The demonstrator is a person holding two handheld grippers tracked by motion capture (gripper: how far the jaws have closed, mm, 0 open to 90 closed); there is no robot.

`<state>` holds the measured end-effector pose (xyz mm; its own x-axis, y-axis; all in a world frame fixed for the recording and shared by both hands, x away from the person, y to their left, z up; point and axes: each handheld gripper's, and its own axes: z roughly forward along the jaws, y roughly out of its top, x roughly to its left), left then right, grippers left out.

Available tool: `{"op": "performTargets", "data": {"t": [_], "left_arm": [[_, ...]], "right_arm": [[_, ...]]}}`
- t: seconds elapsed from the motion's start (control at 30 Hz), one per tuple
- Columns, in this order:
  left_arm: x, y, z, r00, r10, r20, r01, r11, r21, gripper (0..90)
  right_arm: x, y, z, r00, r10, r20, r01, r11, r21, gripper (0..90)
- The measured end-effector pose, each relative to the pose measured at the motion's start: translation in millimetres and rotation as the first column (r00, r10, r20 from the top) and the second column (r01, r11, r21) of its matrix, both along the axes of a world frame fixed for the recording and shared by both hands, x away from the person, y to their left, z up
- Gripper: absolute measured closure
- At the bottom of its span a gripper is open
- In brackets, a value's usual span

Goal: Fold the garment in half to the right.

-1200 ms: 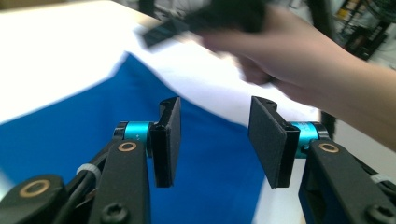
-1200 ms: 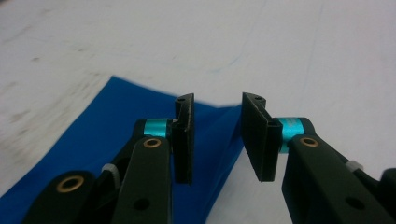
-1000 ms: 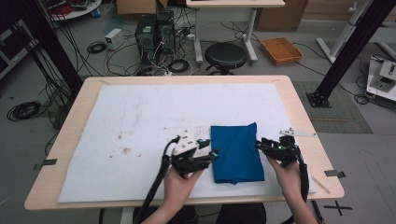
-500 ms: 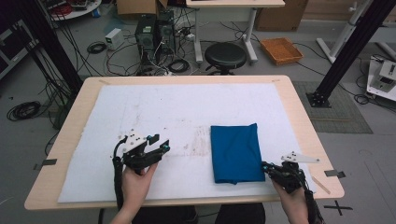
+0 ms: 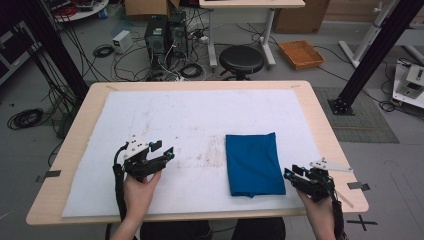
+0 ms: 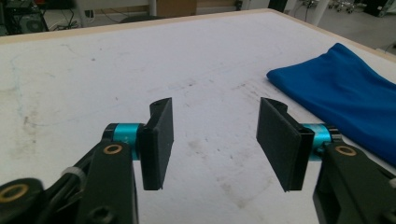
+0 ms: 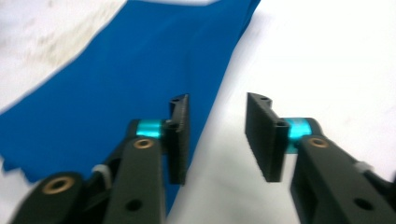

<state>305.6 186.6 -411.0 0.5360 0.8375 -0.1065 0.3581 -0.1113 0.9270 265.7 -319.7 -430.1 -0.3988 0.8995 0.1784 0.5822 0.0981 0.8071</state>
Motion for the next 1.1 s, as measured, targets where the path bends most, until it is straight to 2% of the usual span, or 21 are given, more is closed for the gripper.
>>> {"op": "performTargets", "data": {"t": [0.17,0.33,0.47,0.7,0.9,1.1], "left_arm": [[3.3,12.1,7.2,0.9996,0.009,0.028,-0.009,0.9996,0.025,37.5],[1.5,23.5,15.5,0.9965,0.040,0.073,-0.045,0.9966,0.069,32.2],[-1.0,30.6,18.1,0.9948,0.058,0.083,-0.065,0.9942,0.086,29.2],[-4.9,41.1,17.5,0.9926,0.086,0.086,-0.092,0.9926,0.078,29.2],[-4.7,45.8,13.4,0.9927,0.099,0.069,-0.104,0.9915,0.078,27.7],[-5.1,45.7,11.9,0.9929,0.093,0.074,-0.099,0.9916,0.083,27.7]], "right_arm": [[22.5,-6.6,21.4,0.9954,-0.012,0.095,0.009,0.9996,0.028,40.3],[49.0,-6.4,41.6,0.9875,-0.017,0.157,0.008,0.9985,0.054,30.8],[58.1,-4.5,44.3,0.9835,-0.010,0.181,0.000,0.9985,0.054,26.5],[60.1,-8.1,36.6,0.9821,0.028,0.186,-0.035,0.9988,0.033,26.5],[59.8,-9.2,35.9,0.9830,0.032,0.181,-0.037,0.9989,0.027,26.6],[59.4,-9.6,37.5,0.9826,0.029,0.184,-0.034,0.9992,0.022,27.0]]}}
